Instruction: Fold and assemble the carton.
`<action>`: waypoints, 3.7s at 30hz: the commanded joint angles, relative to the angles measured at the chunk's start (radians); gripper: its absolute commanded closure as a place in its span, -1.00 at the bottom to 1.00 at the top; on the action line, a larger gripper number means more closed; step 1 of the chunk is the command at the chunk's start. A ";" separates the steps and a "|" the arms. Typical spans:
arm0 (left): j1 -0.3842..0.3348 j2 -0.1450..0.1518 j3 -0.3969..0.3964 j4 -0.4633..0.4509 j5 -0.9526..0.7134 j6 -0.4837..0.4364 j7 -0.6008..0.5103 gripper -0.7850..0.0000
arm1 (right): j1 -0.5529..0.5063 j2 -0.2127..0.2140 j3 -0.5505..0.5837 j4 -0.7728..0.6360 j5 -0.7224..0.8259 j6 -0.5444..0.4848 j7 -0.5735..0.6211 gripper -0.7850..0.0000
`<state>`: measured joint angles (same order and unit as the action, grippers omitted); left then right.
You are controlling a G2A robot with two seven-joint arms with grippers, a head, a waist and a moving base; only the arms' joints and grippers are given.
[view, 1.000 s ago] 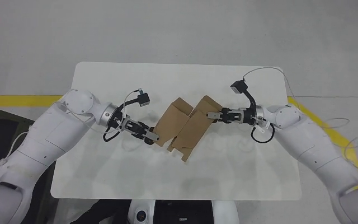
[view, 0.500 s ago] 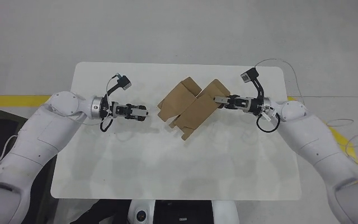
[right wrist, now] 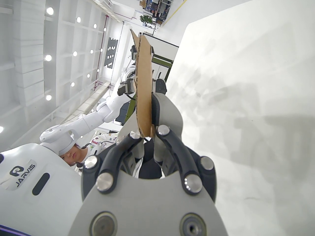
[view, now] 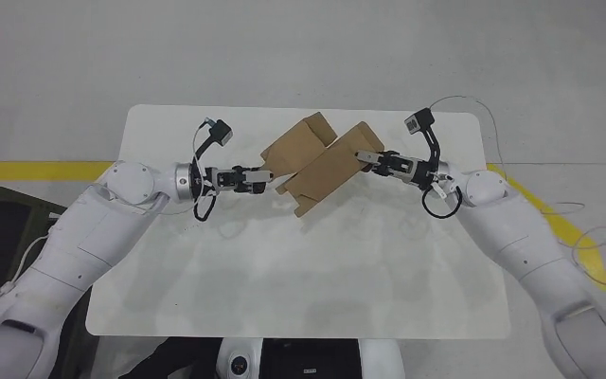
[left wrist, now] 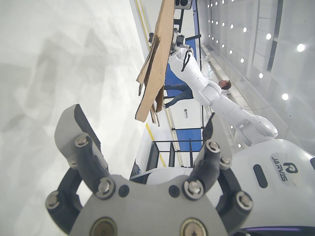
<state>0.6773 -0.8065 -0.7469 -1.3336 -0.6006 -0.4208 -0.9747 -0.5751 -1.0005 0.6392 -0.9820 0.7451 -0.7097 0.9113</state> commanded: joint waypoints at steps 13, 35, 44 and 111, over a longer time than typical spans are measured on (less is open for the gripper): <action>0.035 -0.018 -0.055 -0.019 -0.034 0.024 0.020 -1.00 | -0.038 -0.005 0.066 -0.039 -0.141 0.050 -0.092 1.00; 0.042 -0.049 -0.142 -0.026 -0.067 0.032 0.001 -1.00 | -0.104 -0.013 0.154 -0.099 -0.271 0.103 -0.138 1.00; 0.049 -0.080 -0.118 -0.003 -0.082 0.044 0.025 -1.00 | -0.122 -0.019 0.185 -0.113 -0.295 0.112 -0.141 1.00; 0.096 -0.173 -0.203 0.087 0.015 0.114 -0.012 1.00 | -0.196 -0.062 0.334 -0.143 -0.375 0.121 -0.075 1.00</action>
<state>0.7726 -0.9787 -0.9482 -1.2466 -0.5861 -0.3080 -0.9854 -0.7706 -1.0622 0.9726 -1.1241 0.3689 -0.5881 0.8332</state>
